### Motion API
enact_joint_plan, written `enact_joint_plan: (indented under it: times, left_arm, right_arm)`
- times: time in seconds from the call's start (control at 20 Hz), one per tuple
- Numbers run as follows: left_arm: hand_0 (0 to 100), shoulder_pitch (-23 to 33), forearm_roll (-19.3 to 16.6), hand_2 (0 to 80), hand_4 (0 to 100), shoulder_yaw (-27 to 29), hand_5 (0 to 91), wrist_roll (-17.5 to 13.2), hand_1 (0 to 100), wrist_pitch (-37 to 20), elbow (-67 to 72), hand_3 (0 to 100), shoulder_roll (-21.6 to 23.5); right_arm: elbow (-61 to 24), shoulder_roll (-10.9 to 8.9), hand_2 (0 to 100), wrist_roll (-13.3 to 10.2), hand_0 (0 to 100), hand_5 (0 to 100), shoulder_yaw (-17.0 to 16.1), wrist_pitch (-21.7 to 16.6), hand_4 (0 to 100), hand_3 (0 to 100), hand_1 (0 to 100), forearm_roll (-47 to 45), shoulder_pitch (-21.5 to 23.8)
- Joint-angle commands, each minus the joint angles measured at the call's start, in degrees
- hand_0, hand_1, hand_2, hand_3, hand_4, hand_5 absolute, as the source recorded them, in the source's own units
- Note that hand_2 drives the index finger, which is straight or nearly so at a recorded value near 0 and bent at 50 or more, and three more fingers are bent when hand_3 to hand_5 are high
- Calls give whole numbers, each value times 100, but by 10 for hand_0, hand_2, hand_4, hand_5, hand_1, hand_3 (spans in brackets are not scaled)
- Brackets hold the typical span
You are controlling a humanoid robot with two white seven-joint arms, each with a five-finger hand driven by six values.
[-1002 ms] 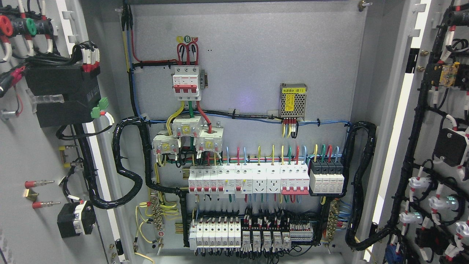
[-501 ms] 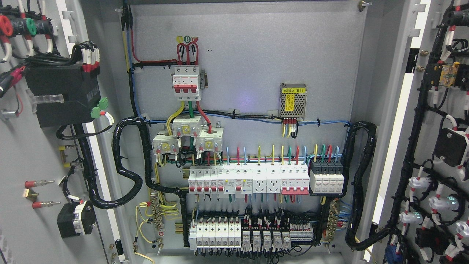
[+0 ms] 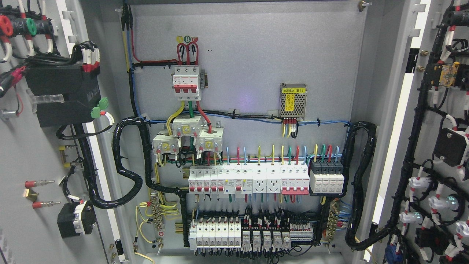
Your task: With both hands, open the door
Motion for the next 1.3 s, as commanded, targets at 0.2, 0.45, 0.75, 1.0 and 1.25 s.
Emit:
enact_joint_plan:
  times: [0.2, 0.45, 0.75, 1.0, 1.25]
  left_arm:
    - [0, -109, 281, 0, 43, 102, 0, 14, 0, -452, -1246, 0, 525]
    - [0, -171, 483, 0, 43, 339, 0, 32, 0, -971, -1255, 0, 543]
    - [0, -294, 923, 0, 43, 594, 0, 32, 0, -1401, -1264, 0, 719]
    - [0, -294, 1002, 0, 42, 621, 0, 49, 0, -1736, -1273, 0, 745]
    - [0, -347, 1142, 0, 43, 699, 0, 67, 0, -1938, -1273, 0, 754]
  right_arm:
    - [-263, -23, 0, -79, 0, 0, -241, 15, 0, 0, 0, -11, -345]
    - [-254, -76, 0, -79, 0, 0, -232, 24, 0, 0, 0, -11, -512]
    - [-254, 3, 0, -140, 0, 0, -337, 67, 0, 0, 0, -20, -591]
    - [-236, 73, 0, -202, 0, 0, -619, 190, 0, 0, 0, -28, -618]
    - [-210, 21, 0, -202, 0, 0, -619, 217, 0, 0, 0, -222, -723]
